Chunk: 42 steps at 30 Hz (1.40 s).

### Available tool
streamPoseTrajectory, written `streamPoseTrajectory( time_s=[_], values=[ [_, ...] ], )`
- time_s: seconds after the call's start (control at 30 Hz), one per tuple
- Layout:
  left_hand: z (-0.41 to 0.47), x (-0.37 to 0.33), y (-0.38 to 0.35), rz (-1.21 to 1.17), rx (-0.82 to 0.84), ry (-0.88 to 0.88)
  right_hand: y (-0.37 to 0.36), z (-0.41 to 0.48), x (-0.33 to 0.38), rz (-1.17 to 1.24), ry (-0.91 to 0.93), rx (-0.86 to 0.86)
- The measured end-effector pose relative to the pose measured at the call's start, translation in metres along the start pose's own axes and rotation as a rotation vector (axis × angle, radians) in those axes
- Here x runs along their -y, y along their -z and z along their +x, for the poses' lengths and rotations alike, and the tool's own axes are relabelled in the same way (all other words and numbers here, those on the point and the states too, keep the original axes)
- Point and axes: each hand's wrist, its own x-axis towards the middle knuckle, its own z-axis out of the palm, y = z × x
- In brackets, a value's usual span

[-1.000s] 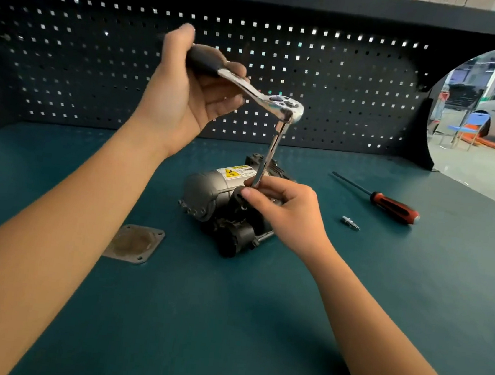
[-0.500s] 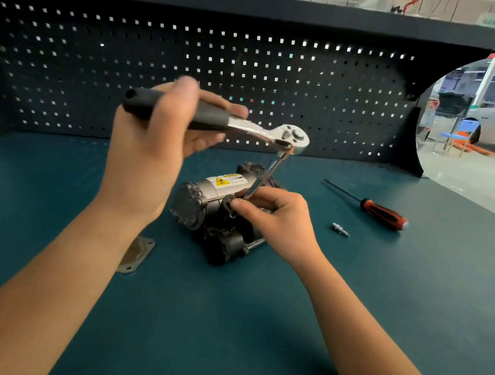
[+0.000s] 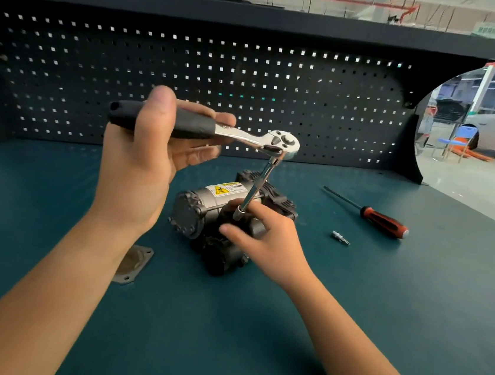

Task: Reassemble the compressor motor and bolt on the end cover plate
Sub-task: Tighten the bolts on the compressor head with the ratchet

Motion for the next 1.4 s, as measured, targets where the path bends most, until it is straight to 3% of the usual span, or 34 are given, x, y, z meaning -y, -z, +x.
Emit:
streamPoseTrajectory(
  time_s=[0.13, 0.77, 1.4],
  values=[
    [0.002, 0.0, 0.005, 0.007, 0.027, 0.017, -0.009, 0.0, -0.007, -0.138, -0.069, 0.071],
    [0.018, 0.008, 0.014, -0.044, 0.137, 0.005, -0.014, 0.003, -0.017, -0.126, -0.122, -0.015],
    [0.083, 0.038, -0.003, -0.24, 0.151, 0.296, -0.014, 0.002, -0.016, -0.1, -0.102, -0.036]
  ],
)
